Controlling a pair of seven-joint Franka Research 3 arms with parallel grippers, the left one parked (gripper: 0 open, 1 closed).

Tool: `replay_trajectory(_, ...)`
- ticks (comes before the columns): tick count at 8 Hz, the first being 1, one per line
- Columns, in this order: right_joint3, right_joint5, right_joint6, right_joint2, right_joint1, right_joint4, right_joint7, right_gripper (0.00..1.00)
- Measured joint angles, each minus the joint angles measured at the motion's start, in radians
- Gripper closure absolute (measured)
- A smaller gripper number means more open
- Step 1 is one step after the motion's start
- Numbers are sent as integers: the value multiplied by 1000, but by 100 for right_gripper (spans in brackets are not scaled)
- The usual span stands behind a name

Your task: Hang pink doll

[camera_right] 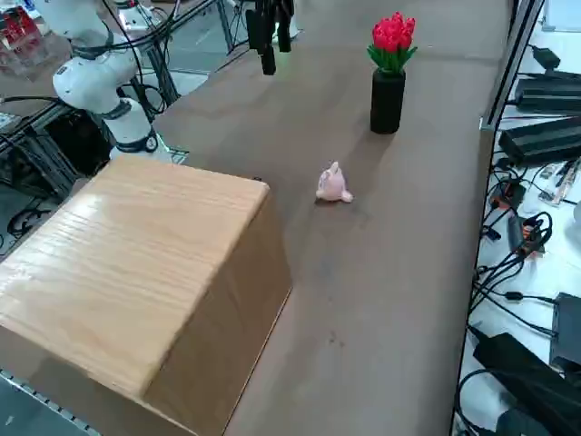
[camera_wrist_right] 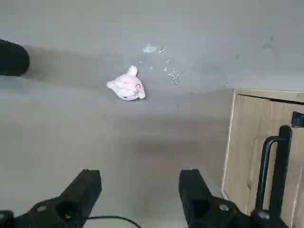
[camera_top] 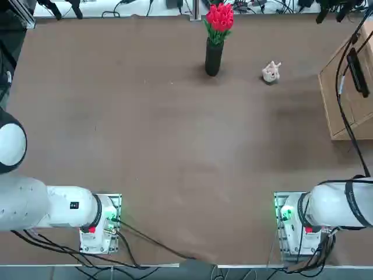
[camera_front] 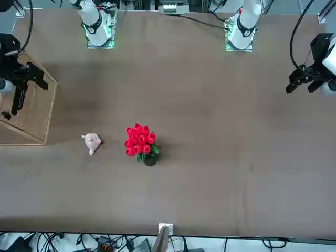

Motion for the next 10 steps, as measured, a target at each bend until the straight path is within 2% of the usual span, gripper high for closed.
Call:
replay_trajectory(5, 0, 0, -10, 4, 0, -1, 0, 0)
replay_trajectory(7, -7, -2, -128, 39, -8, -2, 7, 0)
replay_trajectory(8, -13, -3, -176, 57, -21, -2, 40, 0)
replay_trajectory(10, -14, -2, -189, 82, -31, -2, 272, 0)
